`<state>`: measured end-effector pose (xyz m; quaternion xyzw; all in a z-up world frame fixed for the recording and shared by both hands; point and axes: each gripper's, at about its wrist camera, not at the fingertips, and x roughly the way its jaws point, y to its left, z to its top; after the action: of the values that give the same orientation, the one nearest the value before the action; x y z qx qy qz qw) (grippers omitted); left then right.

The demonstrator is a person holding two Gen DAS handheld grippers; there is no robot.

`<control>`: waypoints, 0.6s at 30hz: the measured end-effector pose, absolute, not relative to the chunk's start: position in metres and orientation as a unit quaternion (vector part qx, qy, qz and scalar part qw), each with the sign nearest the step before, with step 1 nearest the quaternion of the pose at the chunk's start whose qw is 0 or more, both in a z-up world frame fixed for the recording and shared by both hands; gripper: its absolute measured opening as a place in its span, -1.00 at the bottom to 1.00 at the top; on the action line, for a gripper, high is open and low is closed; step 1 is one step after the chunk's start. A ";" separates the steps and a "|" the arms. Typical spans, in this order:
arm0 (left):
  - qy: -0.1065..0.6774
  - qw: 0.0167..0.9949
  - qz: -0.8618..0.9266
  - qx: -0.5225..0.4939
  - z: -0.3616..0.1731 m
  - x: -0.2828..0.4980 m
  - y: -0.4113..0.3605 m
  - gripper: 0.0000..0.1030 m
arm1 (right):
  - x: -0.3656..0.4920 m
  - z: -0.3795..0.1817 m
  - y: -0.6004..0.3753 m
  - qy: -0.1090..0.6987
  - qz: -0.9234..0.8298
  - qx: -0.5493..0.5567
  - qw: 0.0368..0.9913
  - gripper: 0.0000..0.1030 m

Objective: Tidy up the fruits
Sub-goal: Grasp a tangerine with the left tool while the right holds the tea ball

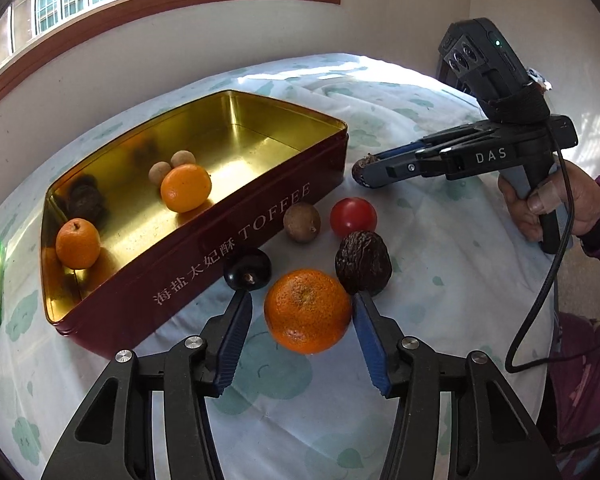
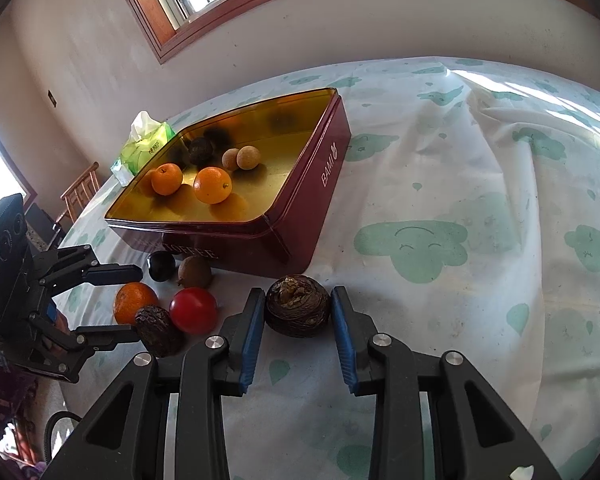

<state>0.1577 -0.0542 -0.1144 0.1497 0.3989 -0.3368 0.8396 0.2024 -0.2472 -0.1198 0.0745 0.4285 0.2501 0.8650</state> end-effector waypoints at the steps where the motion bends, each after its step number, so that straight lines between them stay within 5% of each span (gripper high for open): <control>1: 0.403 0.837 -0.337 0.155 -0.116 0.158 -0.057 0.03 | 0.203 -0.120 -0.247 0.429 0.250 0.075 0.865 -0.41; 4: 0.399 0.842 -0.331 0.149 -0.115 0.158 -0.057 -0.17 | 0.203 -0.120 -0.247 0.429 0.249 0.075 0.865 -0.41; 18: 0.369 0.924 -0.093 -0.033 -0.103 0.138 0.006 -0.18 | 0.203 -0.119 -0.242 0.429 0.242 0.060 0.868 -0.41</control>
<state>0.1378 0.0057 -0.1034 -0.0329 0.3691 -0.0934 0.9241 0.2032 -0.2423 -0.1190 0.0598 0.4287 0.2417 0.8685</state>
